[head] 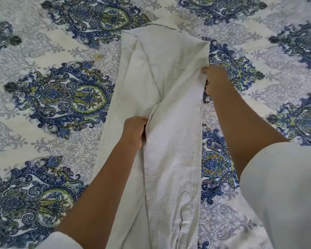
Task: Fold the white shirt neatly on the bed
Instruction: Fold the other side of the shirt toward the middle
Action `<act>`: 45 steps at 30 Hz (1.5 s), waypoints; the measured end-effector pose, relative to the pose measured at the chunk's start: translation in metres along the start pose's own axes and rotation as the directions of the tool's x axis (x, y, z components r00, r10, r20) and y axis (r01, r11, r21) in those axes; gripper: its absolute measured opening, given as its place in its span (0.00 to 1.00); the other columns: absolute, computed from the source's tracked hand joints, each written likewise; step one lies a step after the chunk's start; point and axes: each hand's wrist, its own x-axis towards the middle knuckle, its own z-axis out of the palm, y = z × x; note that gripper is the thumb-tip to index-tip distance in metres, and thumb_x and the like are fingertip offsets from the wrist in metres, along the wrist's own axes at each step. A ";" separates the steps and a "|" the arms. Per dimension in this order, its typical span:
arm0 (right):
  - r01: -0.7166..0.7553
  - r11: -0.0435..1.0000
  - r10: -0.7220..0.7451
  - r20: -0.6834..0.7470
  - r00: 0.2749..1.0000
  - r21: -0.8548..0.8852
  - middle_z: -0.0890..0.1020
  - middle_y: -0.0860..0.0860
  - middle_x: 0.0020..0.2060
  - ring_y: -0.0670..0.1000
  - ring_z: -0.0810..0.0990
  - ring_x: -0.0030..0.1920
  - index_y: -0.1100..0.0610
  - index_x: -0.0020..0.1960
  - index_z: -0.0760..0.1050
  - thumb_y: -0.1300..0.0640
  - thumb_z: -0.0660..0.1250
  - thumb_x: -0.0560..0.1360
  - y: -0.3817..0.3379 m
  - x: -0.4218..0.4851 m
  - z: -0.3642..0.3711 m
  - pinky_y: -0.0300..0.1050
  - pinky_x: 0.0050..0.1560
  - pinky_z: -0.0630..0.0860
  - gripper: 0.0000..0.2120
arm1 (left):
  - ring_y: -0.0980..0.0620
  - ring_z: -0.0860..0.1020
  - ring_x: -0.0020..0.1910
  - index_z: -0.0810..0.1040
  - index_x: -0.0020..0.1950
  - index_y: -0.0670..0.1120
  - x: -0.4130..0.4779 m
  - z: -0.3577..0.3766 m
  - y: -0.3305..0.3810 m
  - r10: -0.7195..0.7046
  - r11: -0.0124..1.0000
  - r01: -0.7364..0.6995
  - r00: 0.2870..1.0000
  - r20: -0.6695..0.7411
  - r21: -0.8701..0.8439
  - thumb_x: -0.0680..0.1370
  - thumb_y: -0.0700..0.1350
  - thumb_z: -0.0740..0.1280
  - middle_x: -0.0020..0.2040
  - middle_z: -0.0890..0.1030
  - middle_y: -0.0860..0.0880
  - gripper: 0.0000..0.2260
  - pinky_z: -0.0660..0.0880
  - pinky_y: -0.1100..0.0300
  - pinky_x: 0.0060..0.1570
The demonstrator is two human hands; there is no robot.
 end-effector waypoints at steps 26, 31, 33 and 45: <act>-0.006 0.994 -0.003 0.090 0.996 0.109 0.79 0.55 0.47 0.55 0.79 0.50 0.55 0.41 0.73 0.61 0.67 0.74 0.002 0.046 -0.002 0.53 0.57 0.77 0.05 | 0.47 0.68 0.60 0.75 0.62 0.47 0.000 0.026 0.021 0.747 0.262 -0.593 0.624 0.229 0.761 0.78 0.51 0.63 0.59 0.71 0.48 0.14 0.65 0.53 0.57; -0.020 0.984 0.015 0.029 0.999 0.179 0.80 0.55 0.41 0.55 0.78 0.44 0.56 0.39 0.75 0.65 0.65 0.73 0.004 0.048 -0.004 0.53 0.54 0.76 0.07 | 0.46 0.71 0.53 0.79 0.49 0.40 0.016 0.023 0.034 0.665 0.304 -0.619 0.682 0.304 0.724 0.78 0.42 0.64 0.47 0.76 0.47 0.07 0.61 0.63 0.49; -0.021 0.987 0.020 0.004 1.000 0.157 0.80 0.55 0.44 0.56 0.79 0.49 0.54 0.40 0.76 0.63 0.67 0.73 0.006 0.054 -0.004 0.57 0.58 0.76 0.06 | 0.45 0.75 0.47 0.79 0.45 0.39 0.014 0.023 0.035 0.610 0.552 -0.620 0.756 0.237 0.557 0.77 0.40 0.65 0.43 0.78 0.45 0.06 0.67 0.61 0.45; 0.105 0.989 -0.108 -0.025 0.994 -0.108 0.78 0.63 0.57 0.59 0.77 0.58 0.67 0.58 0.75 0.54 0.63 0.78 0.002 0.037 0.012 0.55 0.60 0.73 0.17 | 0.51 0.74 0.46 0.79 0.46 0.42 0.001 0.007 -0.012 0.890 0.094 -0.695 0.380 0.253 0.713 0.74 0.41 0.69 0.49 0.77 0.46 0.03 0.74 0.63 0.36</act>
